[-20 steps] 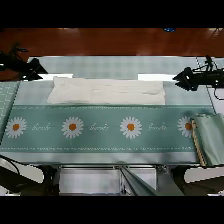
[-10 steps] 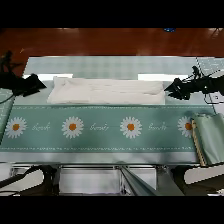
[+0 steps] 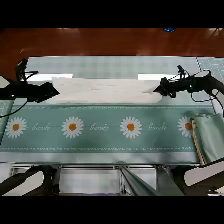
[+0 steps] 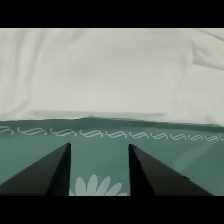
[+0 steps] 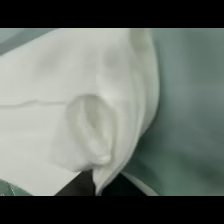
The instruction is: Fold the shirts.
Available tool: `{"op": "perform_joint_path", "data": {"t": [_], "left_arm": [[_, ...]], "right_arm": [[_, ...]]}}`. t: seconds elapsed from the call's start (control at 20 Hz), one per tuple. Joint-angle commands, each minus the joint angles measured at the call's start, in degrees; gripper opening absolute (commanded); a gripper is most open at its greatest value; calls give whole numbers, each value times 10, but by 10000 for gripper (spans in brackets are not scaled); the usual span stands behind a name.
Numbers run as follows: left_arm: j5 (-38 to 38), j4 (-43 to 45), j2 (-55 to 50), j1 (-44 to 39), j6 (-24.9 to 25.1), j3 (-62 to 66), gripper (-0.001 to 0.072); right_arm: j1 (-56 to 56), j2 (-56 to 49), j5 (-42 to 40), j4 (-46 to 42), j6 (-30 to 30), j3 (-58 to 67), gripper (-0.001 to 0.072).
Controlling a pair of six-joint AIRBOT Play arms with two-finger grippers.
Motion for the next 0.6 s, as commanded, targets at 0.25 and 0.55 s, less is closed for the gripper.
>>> {"op": "perform_joint_path", "data": {"t": [0.25, 0.55], "left_arm": [[-8, -42, 1, -76, 63, -4, 22], [70, -57, -117, -270, 40, 94, 22]], "right_arm": [[3, 234, 59, -167, 41, -47, 26], [3, 503, 102, -203, 80, -172, 26]]}}
